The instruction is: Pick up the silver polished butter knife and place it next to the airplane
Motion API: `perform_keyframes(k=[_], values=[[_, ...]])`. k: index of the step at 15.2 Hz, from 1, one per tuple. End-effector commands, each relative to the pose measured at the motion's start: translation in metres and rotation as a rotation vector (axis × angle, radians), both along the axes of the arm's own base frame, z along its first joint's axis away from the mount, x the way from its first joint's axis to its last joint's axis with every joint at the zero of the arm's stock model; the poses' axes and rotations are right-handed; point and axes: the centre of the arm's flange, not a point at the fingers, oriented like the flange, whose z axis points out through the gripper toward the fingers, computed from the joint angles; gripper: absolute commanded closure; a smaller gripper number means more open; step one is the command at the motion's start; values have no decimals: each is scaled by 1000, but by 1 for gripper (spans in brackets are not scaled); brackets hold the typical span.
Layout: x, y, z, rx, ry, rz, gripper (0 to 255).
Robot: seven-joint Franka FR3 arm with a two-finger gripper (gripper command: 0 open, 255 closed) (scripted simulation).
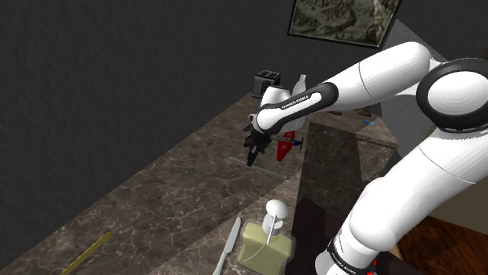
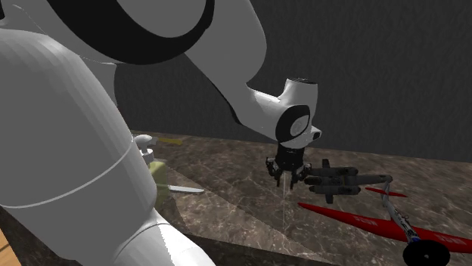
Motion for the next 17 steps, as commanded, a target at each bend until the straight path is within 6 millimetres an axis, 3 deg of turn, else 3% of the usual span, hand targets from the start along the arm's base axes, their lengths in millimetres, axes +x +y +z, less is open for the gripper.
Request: perform_keyframes(k=[1,5,9,17], values=[[0,0,0,0,0,-1,0],[0,0,0,0,0,-1,0],[-6,-5,49,0,0,-1,0],[-6,-5,49,0,0,-1,0]])
